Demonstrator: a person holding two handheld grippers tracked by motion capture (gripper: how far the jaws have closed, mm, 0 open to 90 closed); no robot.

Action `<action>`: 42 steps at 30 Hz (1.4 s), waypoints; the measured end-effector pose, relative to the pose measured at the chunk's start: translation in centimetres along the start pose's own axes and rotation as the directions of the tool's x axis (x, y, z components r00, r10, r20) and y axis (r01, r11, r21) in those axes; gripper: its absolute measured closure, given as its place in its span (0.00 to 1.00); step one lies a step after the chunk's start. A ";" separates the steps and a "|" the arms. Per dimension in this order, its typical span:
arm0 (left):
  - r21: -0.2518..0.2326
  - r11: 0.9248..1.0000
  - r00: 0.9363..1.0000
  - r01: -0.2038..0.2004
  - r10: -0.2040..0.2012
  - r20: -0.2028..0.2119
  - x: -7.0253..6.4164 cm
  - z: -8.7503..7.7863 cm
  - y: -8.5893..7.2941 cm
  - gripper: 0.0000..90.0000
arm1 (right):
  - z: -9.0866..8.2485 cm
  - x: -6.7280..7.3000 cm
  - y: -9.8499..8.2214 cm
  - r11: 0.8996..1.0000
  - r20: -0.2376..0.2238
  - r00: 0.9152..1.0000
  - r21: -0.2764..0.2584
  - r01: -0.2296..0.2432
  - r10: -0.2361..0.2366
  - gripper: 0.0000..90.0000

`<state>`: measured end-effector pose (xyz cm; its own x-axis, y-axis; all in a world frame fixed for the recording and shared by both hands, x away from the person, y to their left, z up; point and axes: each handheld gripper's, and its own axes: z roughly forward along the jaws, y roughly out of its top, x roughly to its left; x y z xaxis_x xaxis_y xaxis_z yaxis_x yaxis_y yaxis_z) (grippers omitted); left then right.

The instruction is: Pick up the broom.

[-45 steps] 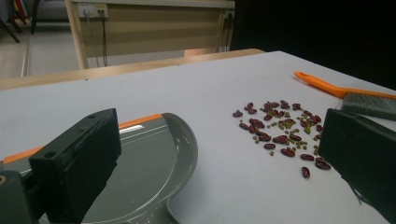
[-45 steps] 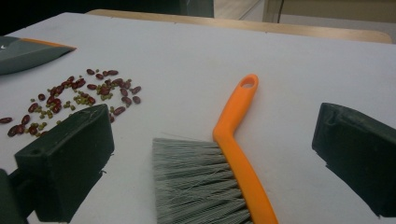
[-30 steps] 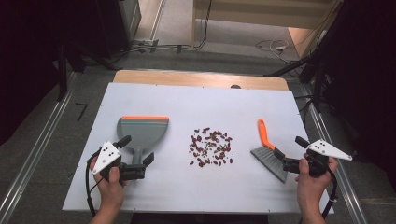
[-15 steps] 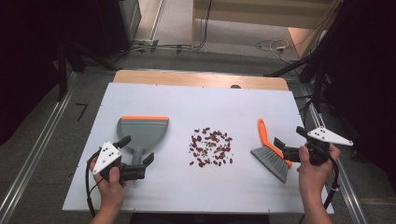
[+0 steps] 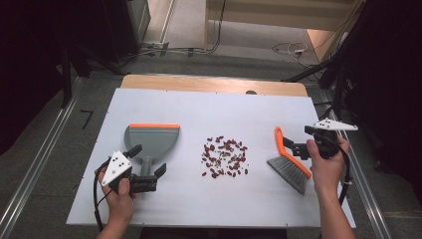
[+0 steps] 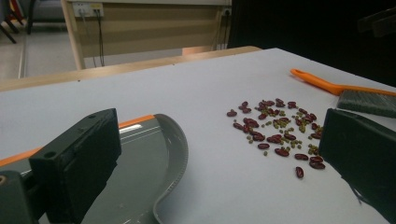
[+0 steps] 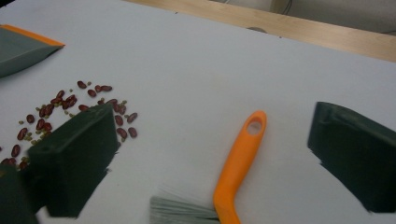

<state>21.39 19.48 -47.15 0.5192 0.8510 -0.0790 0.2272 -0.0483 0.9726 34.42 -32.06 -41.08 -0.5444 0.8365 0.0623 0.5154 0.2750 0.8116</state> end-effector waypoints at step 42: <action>0.024 1.000 0.999 -0.019 0.018 0.034 -0.5 0.7 -0.1 0.00 | 7.6 0.2 -2.6 0.860 0.211 0.977 0.492 -0.137 0.036 0.71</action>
<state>21.65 18.72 -47.37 0.5509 0.8318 -0.0685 0.2370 -0.0772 0.9684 37.95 -29.01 -47.59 -0.3739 0.9269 -0.0326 0.8435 0.3545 0.4034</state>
